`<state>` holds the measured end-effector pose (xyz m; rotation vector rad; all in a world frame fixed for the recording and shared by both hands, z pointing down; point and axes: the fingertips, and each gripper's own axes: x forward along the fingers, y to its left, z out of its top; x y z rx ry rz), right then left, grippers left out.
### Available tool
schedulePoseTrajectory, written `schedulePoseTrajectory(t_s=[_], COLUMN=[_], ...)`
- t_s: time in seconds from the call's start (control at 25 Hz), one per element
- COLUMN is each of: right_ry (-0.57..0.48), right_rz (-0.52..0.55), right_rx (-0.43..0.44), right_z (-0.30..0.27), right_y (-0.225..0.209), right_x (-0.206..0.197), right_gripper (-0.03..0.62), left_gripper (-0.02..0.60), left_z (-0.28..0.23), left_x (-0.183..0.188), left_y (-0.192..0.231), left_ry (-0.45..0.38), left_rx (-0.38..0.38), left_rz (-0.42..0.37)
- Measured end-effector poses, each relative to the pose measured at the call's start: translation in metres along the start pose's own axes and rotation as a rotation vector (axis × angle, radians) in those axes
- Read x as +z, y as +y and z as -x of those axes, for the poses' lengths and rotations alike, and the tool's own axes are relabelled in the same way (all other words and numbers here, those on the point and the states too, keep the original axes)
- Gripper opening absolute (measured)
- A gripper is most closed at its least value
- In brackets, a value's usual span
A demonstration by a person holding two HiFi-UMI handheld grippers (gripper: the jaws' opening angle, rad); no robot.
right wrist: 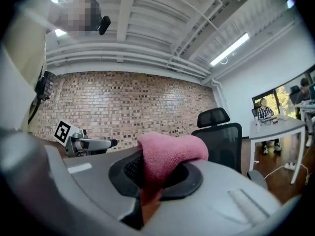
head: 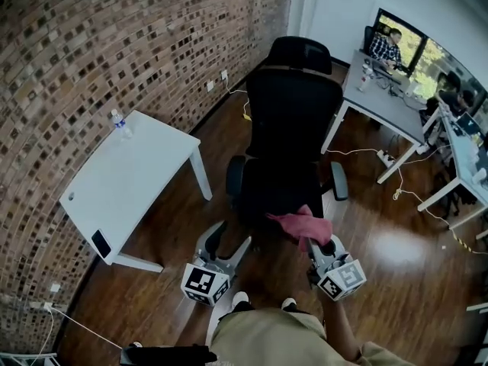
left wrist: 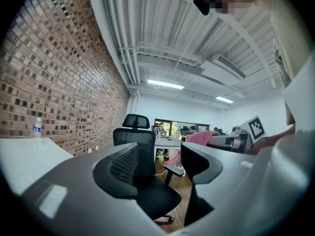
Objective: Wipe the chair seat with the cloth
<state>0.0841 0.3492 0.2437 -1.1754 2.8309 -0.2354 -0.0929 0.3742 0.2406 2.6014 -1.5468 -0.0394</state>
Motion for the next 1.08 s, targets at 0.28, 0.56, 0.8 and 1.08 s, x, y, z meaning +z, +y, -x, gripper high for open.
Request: schedulePoseTrajectory(t_s=[0.28,0.56,0.8,1.08], right_ry=[-0.022,-0.001,-0.082,-0.078], right_rz=[0.099,0.089,0.017,-0.023], right_rx=[0.039,-0.046,-0.011,-0.008], right_z=[0.030,0.063,0.072,0.069], right_y=[0.000,-0.044,-0.054,-0.057], right_x=[0.036,0.036,0.045,0.039], right_gripper=[0.020,0.020,0.020,0.020], left_gripper=[0.259,0.258,0.258,0.255], left_z=[-0.028,-0.064,-0.071,-0.072], left_x=[0.035,0.043,0.039,0.042], left_y=[-0.052,-0.109,-0.117,-0.111], left_ry=[-0.080,-0.074,-0.048,-0.055], left_rx=[0.035,-0.039,-0.056,-0.040], left_rz=[0.005,-0.045,-0.090,-0.098])
